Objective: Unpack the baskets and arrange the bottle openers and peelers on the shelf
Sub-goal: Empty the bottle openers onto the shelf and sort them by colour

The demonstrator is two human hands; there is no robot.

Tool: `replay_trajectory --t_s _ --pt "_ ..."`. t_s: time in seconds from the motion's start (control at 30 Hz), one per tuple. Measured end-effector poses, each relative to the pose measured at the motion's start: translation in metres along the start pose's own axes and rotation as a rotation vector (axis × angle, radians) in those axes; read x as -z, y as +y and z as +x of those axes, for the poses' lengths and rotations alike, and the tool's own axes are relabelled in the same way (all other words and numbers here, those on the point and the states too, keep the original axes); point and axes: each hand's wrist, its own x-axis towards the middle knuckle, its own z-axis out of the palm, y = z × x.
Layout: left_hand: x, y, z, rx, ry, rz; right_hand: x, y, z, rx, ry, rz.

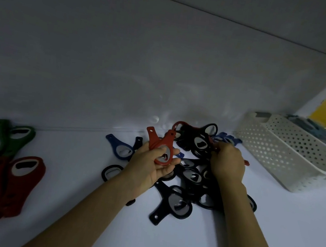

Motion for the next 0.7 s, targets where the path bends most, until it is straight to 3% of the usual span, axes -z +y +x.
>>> replay_trajectory --t_s 0.13,0.23,0.33,0.53,0.7 --pt "0.001 0.000 0.000 0.004 0.005 -0.015 -0.001 -0.001 -0.002 0.017 0.042 -0.021" --pt "0.000 -0.001 0.001 -0.002 0.004 -0.002 0.005 -0.003 -0.005 0.016 0.167 -0.022" --pt "-0.001 0.000 0.002 0.003 0.006 -0.026 0.008 -0.007 -0.009 0.099 0.258 0.120" --pt "0.001 0.000 0.003 0.036 -0.013 -0.109 0.007 -0.038 -0.028 0.393 0.145 0.647" --pt "0.003 -0.003 0.004 -0.004 -0.026 -0.093 0.009 -0.046 -0.031 0.441 0.013 0.846"
